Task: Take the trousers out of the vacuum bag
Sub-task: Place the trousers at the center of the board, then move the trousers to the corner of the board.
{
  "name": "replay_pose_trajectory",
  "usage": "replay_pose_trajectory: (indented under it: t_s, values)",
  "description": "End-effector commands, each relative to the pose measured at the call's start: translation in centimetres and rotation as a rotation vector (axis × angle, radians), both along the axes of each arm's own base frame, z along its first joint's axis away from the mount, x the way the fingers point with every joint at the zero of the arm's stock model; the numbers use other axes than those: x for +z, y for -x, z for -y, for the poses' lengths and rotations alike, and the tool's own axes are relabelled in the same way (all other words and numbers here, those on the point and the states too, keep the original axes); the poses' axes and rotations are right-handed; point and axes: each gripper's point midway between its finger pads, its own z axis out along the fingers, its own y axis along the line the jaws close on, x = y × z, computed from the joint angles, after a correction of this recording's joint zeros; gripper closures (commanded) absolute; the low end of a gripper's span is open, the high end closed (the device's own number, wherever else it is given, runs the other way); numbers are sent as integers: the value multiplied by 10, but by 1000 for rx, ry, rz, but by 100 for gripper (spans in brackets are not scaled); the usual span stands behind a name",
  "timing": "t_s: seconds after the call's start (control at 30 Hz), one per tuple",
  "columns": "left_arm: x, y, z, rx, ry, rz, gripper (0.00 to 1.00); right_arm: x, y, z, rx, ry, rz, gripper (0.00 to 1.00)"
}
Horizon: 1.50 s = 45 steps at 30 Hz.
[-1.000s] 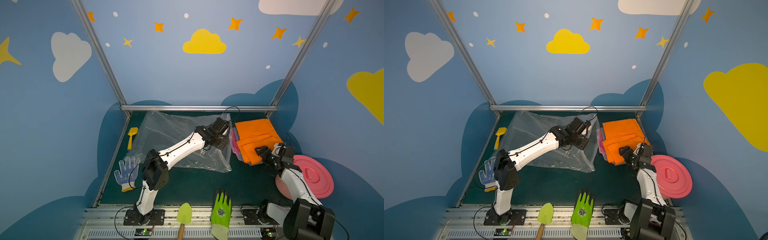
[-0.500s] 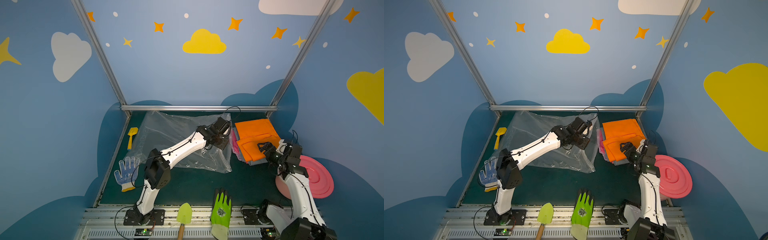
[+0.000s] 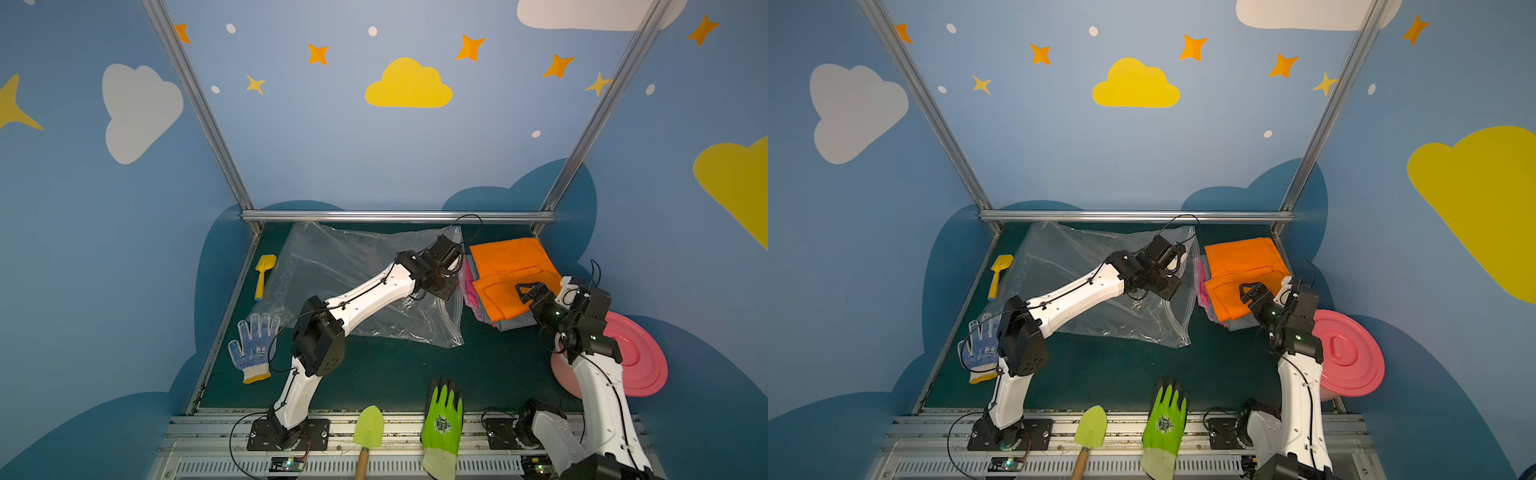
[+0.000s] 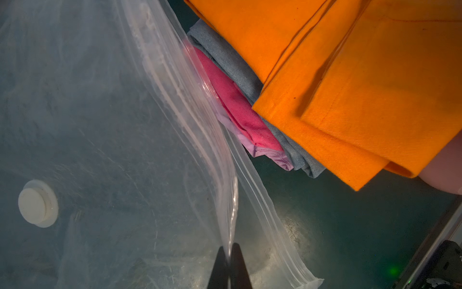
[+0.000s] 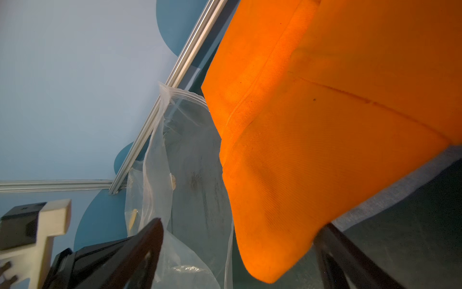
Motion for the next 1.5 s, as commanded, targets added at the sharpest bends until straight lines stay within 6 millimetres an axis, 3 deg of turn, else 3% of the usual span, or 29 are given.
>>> replay_pose_trajectory:
  t_s: [0.0, 0.23, 0.37, 0.5, 0.6, 0.73, 0.83, 0.93, 1.13, 1.27, 1.37, 1.47]
  values:
    - [4, 3, 3, -7, 5, -6, 95, 25, 6, -8, 34, -1, 109, 10]
    - [5, 3, 5, -9, 12, -6, 95, 40, 11, -10, 32, 12, 175, 10]
    - [6, 5, 8, -16, 17, -8, 95, 29, -3, -13, 70, -8, 155, 10]
    - [5, 9, 13, -26, 32, -32, 93, 1, -18, -16, 109, -41, 103, 10]
    - [1, 14, 20, -44, 54, -71, 78, -20, -27, -12, 103, -34, 63, 10]
    - [-6, 20, 28, -64, 70, -128, 47, -48, -32, -10, 105, -39, -1, 10]
    - [-7, 22, 31, -70, 73, -147, 29, -54, -33, -13, 125, -51, -20, 10]
    - [2, 20, 31, -68, 86, -130, 20, -49, -35, -12, 126, -49, -12, 10]
    - [39, 9, 24, -26, 169, -60, 11, -35, -25, -8, 82, -25, -60, 10]
    - [66, -3, 9, 38, 258, 2, 10, -19, -18, -23, 116, 1, -61, 10]
    - [76, -13, -9, 107, 303, 36, 10, -25, -10, -31, 129, 28, -86, 10]
    - [75, -20, -28, 157, 314, 56, 10, -43, 1, -31, 100, 48, -163, 10]
